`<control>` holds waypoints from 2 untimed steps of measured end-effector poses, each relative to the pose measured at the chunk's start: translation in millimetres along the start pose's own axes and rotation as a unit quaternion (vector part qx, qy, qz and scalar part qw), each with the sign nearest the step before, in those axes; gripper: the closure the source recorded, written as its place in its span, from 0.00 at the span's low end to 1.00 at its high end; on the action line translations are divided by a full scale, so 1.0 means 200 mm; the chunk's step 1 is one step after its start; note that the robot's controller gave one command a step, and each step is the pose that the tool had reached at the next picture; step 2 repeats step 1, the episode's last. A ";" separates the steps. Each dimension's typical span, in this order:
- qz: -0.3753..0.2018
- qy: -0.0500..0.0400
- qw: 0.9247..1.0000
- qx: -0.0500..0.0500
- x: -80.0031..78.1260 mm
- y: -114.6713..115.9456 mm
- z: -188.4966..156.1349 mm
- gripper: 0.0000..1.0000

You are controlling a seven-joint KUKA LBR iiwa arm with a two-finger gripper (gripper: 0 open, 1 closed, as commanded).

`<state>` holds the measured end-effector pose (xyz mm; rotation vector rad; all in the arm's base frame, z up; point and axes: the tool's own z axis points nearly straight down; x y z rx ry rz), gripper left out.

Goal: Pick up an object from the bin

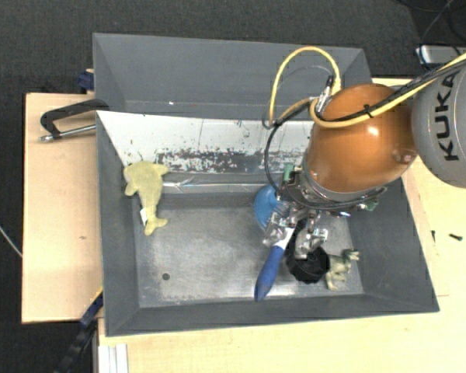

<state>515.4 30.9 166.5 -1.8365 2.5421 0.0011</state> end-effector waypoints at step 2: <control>0.002 0.000 1.000 0.001 -0.01 0.00 -0.08 1.00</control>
Offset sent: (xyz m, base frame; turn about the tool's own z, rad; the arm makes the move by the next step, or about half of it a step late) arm 0.0002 0.0001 0.0145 0.0000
